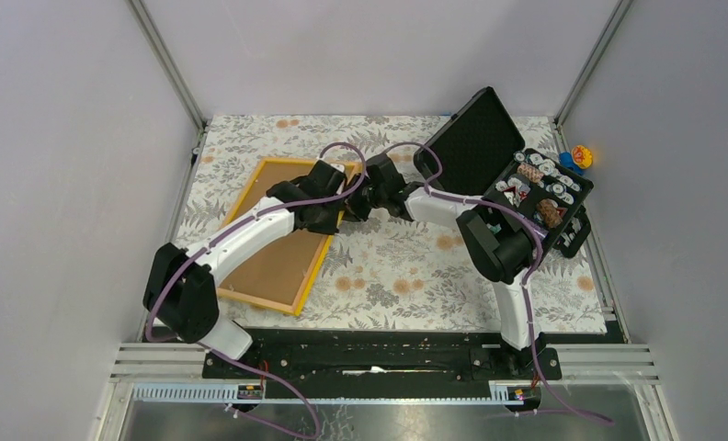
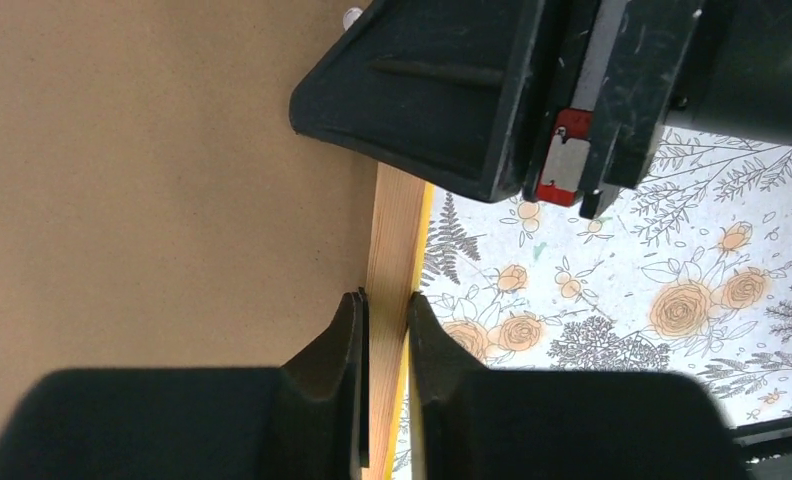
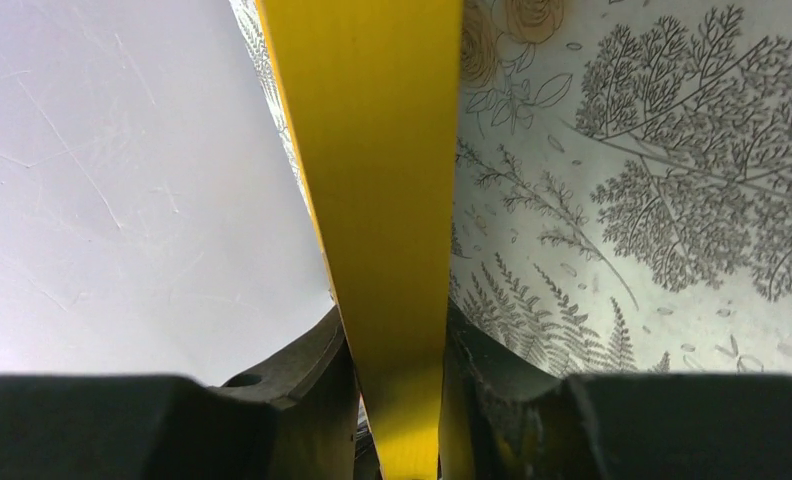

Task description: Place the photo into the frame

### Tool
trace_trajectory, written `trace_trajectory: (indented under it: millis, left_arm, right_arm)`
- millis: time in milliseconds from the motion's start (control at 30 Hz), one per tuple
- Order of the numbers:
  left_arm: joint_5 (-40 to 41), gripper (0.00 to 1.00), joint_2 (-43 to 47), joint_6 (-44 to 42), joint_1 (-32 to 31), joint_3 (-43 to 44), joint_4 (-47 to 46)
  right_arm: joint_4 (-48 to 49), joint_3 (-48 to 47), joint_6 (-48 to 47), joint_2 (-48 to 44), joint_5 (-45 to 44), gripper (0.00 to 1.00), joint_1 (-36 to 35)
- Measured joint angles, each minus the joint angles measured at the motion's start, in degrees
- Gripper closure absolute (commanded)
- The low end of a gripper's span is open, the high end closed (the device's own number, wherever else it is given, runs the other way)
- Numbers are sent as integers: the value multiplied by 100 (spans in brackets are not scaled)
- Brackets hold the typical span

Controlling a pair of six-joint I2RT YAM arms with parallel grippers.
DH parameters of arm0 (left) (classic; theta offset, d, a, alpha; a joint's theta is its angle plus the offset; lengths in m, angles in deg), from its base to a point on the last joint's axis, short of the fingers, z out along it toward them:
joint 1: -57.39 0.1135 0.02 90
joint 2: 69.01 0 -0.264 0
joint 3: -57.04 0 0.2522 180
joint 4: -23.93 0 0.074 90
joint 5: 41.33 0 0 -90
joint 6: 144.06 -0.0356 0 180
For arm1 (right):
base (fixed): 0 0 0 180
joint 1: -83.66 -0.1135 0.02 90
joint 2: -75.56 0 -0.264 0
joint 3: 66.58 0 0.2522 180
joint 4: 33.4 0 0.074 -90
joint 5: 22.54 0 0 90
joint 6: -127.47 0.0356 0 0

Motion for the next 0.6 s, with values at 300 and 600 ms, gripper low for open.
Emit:
trace_trajectory:
  millis: [300, 600]
  left_arm:
    - [1132, 15, 457, 11, -999, 841, 424]
    - [2885, 8, 656, 37, -1965, 710, 949]
  right_arm:
    - [-1141, -802, 151, -114, 11, 100, -35]
    - [-1436, -1073, 389, -114, 28, 100, -2]
